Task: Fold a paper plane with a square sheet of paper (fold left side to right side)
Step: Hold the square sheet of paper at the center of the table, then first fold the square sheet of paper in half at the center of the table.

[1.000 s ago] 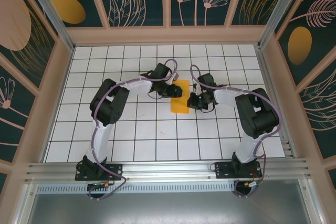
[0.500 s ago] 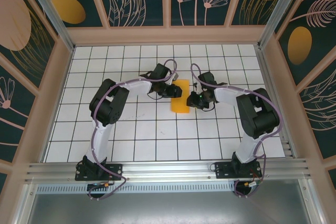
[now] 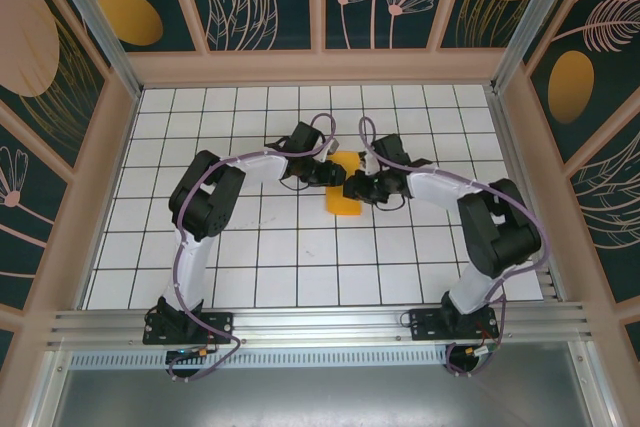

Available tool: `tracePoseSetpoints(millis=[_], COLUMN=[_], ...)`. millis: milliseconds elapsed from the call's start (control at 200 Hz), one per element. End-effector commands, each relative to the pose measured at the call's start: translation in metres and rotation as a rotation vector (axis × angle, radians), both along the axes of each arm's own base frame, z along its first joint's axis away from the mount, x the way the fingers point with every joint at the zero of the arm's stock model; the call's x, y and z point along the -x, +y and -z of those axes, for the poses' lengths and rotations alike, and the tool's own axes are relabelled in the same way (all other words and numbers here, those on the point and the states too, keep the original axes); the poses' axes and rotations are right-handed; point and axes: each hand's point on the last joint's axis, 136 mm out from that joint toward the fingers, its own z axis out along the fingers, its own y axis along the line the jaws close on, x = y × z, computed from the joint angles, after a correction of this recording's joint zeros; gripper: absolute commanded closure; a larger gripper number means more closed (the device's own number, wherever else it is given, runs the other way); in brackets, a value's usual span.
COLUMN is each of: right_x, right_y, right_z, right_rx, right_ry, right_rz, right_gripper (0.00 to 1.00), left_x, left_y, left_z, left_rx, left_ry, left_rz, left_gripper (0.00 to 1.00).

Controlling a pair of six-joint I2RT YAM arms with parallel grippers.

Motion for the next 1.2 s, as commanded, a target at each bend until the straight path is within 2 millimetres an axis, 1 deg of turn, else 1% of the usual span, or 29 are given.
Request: tracePoseSetpoints(millis=[0, 95, 215, 340, 435, 581, 781, 961, 1051, 1191], right_x=[0.005, 0.012, 0.020, 0.028, 0.036, 0.045, 0.049, 0.052, 0.053, 0.053], right_y=[-0.001, -0.011, -0.023, -0.035, -0.043, -0.049, -0.055, -0.058, -0.059, -0.060], right_z=[0.025, 0.044, 0.061, 0.074, 0.081, 0.088, 0.092, 0.095, 0.095, 0.096], right_rx=[0.034, 0.097, 0.165, 0.236, 0.270, 0.288, 0.324, 0.337, 0.339, 0.342], right_ry=[0.062, 0.099, 0.131, 0.161, 0.178, 0.201, 0.207, 0.215, 0.217, 0.218], right_rz=[0.008, 0.010, 0.018, 0.016, 0.013, 0.010, 0.008, 0.005, 0.004, 0.005], right_gripper=[0.73, 0.73, 0.74, 0.74, 0.75, 0.77, 0.78, 0.78, 0.78, 0.78], left_x=[0.012, 0.012, 0.010, 0.004, -0.004, -0.020, -0.044, -0.074, -0.089, -0.106], left_y=[0.018, 0.018, 0.018, 0.018, 0.020, 0.026, 0.032, 0.037, 0.037, 0.039], left_z=[0.035, 0.033, 0.029, 0.023, 0.018, 0.014, 0.013, 0.010, 0.007, 0.008], left_rx=[-0.086, -0.086, -0.085, -0.098, -0.098, -0.081, -0.064, -0.047, -0.027, -0.011], left_ry=[0.070, 0.064, 0.052, 0.031, 0.017, 0.009, 0.001, -0.017, -0.027, -0.029], left_rz=[-0.027, -0.026, -0.026, -0.024, -0.030, -0.053, -0.072, -0.103, -0.110, -0.121], left_gripper=[0.60, 0.60, 0.59, 0.57, 0.55, 0.55, 0.55, 0.53, 0.53, 0.52])
